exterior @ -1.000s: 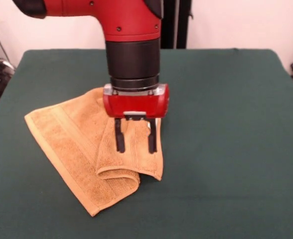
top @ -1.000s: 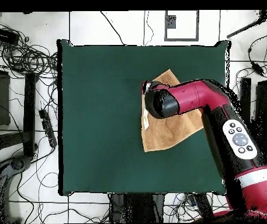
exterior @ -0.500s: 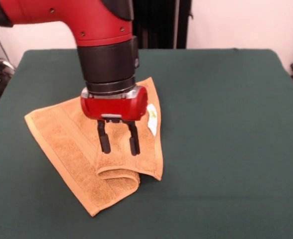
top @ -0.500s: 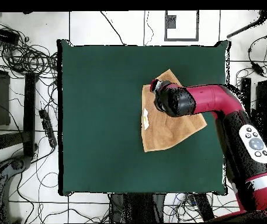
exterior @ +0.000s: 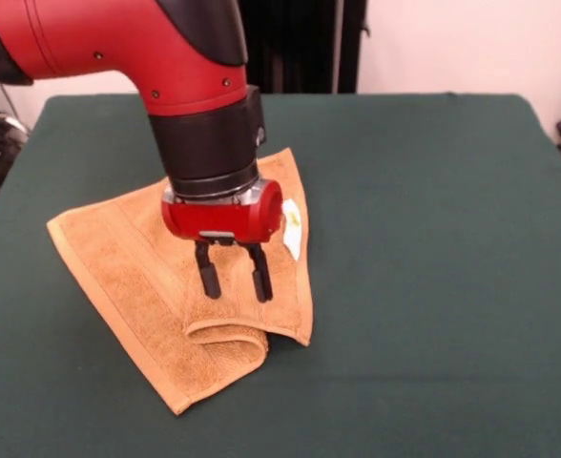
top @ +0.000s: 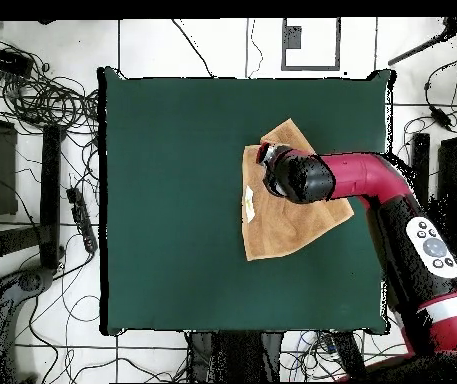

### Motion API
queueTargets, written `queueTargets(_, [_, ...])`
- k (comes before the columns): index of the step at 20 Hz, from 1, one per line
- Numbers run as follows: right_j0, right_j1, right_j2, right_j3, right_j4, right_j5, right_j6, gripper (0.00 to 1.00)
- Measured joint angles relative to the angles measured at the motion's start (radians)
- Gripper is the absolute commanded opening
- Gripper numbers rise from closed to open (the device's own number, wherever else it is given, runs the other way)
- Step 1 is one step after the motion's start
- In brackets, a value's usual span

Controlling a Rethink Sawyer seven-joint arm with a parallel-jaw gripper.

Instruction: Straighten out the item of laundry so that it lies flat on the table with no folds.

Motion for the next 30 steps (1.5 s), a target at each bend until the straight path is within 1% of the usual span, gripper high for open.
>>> queueTargets(5, [0.0,0.027,0.0,0.001,0.0,0.0,0.0,1.0])
queueTargets(8, [0.003,0.061,0.0,-0.001,0.0,-0.001,0.0,1.0])
queueTargets(17, [-0.001,0.078,0.0,-0.017,0.041,0.0,0.0,1.0])
queueTargets(24, [-0.046,0.113,0.015,-0.02,0.145,0.003,0.0,1.0])
queueTargets(25, [-0.064,0.129,0.026,-0.02,0.175,0.005,0.0,1.0])
queueTargets(27, [-0.084,0.145,0.038,-0.02,0.204,0.008,0.0,1.0])
queueTargets(28, [-0.107,0.164,0.051,-0.02,0.236,0.011,0.0,1.0])
queueTargets(30, [-0.126,0.182,0.061,-0.02,0.264,0.013,0.0,1.0])
